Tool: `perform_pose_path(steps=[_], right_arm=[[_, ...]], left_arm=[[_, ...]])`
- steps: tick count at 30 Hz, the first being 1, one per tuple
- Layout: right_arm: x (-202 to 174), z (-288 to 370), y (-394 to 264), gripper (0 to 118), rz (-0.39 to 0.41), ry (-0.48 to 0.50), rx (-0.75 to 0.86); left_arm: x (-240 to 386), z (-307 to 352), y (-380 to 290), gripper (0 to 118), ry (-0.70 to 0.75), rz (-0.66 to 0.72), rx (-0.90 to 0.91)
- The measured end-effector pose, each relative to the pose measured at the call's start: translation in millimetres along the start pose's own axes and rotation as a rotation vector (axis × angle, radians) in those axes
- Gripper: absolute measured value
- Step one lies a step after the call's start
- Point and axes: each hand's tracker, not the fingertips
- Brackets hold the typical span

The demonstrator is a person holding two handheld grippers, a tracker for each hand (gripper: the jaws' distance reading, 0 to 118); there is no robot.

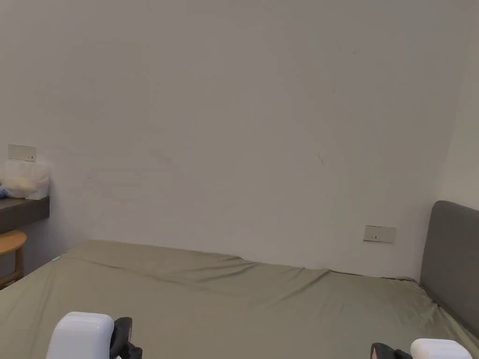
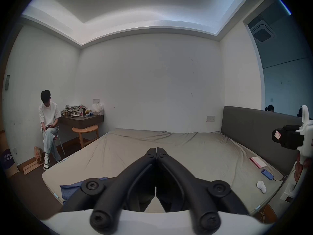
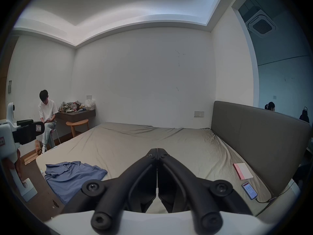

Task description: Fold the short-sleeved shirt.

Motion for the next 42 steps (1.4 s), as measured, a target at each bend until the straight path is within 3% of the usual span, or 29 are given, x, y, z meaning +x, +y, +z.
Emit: perform_pose_path(steps=[26,42], right_arm=[[-2,-16,-13,9,-0.019,0.009,-0.040],[1,-63,-34,9,-0.022,0.019,-0.103]], left_arm=[[2,-14,-14,2,-0.004,-0.016,-0.042],[9,-57,-37,2,0.004,-0.013,-0.101]])
